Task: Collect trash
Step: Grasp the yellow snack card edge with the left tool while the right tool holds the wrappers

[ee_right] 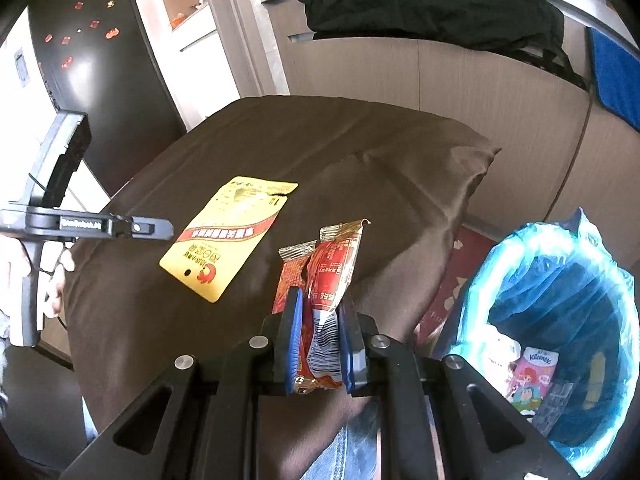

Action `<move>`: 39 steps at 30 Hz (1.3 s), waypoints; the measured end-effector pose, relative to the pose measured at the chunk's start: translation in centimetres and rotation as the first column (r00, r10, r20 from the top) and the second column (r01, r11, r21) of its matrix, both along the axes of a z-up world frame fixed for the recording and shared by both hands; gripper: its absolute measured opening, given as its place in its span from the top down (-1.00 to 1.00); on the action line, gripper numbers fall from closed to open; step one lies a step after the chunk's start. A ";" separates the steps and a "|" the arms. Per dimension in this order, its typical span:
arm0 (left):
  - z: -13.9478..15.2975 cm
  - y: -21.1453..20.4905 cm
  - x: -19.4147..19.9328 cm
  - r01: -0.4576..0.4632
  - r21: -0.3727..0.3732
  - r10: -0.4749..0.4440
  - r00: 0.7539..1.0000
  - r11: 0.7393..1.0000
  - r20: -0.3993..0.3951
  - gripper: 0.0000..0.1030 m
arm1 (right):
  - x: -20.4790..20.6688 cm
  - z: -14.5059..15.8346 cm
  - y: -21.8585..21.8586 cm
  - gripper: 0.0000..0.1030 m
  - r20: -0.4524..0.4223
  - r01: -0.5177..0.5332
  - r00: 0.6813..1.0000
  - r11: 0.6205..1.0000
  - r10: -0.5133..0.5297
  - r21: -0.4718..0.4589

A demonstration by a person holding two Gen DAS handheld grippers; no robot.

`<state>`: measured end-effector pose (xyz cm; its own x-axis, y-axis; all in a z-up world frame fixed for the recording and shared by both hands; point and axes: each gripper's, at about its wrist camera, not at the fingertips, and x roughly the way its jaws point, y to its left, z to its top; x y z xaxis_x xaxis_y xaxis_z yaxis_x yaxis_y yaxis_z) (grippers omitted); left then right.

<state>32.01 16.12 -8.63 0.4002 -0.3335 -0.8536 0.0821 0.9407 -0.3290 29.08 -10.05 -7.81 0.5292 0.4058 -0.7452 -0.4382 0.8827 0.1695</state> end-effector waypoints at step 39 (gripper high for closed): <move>-1.0 -4.0 3.2 0.061 -0.270 -0.087 0.993 0.961 -0.085 0.12 | -0.6 -3.7 4.0 0.70 -0.070 -0.055 0.996 0.996 0.060 0.073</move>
<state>35.22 12.10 -9.63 0.2867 -0.5798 -0.7626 0.1046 0.8102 -0.5767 28.45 -6.05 -11.52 0.4496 0.4870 -0.7487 -0.4724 0.8411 0.2635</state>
